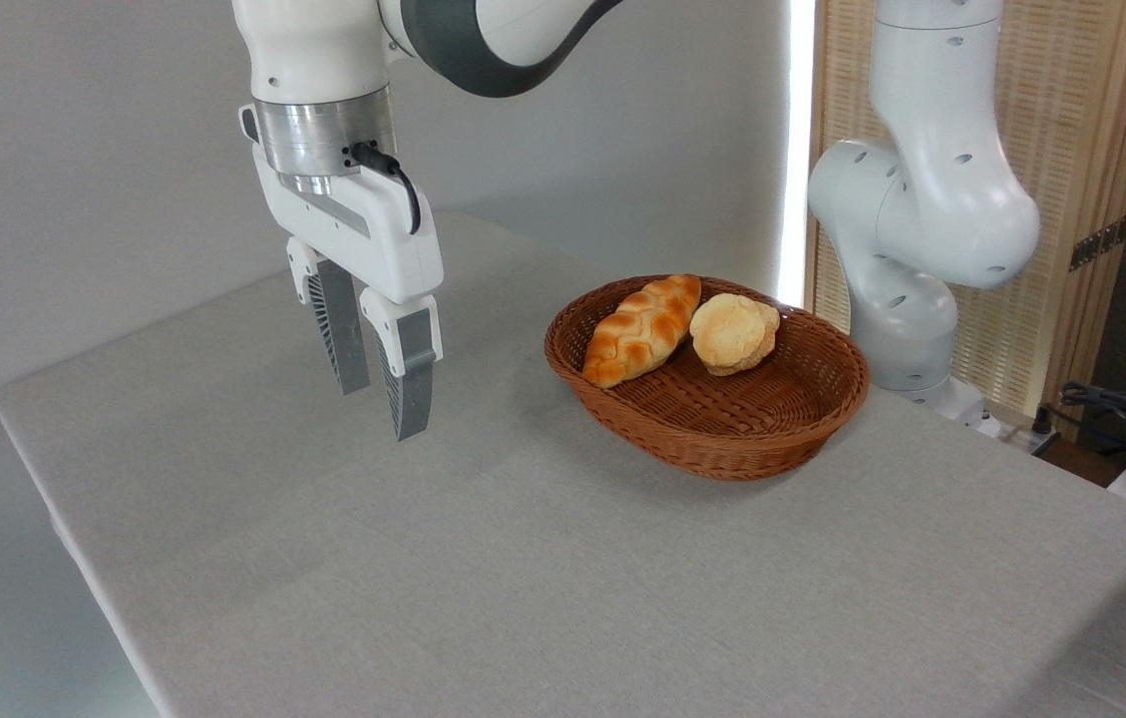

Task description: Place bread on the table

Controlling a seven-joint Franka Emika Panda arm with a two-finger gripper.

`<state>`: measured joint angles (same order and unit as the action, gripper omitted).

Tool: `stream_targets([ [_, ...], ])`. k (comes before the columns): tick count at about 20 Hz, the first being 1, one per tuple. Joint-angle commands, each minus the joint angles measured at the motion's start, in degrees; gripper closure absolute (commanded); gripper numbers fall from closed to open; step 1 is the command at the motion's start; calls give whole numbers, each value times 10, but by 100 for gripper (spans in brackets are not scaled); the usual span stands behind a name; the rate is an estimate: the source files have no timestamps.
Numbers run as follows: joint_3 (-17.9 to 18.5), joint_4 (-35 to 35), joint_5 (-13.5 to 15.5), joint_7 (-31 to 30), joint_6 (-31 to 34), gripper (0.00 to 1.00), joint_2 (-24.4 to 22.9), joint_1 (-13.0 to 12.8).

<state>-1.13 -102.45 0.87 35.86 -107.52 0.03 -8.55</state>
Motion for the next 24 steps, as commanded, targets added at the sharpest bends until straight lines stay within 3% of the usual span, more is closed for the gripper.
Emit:
stream_targets([
  [1,-2,9,4,9,13,0,6,2],
  [14,-2,4,4,11,13,0,4,2],
  [24,-3,-50,4,12,40,0,-42,0],
])
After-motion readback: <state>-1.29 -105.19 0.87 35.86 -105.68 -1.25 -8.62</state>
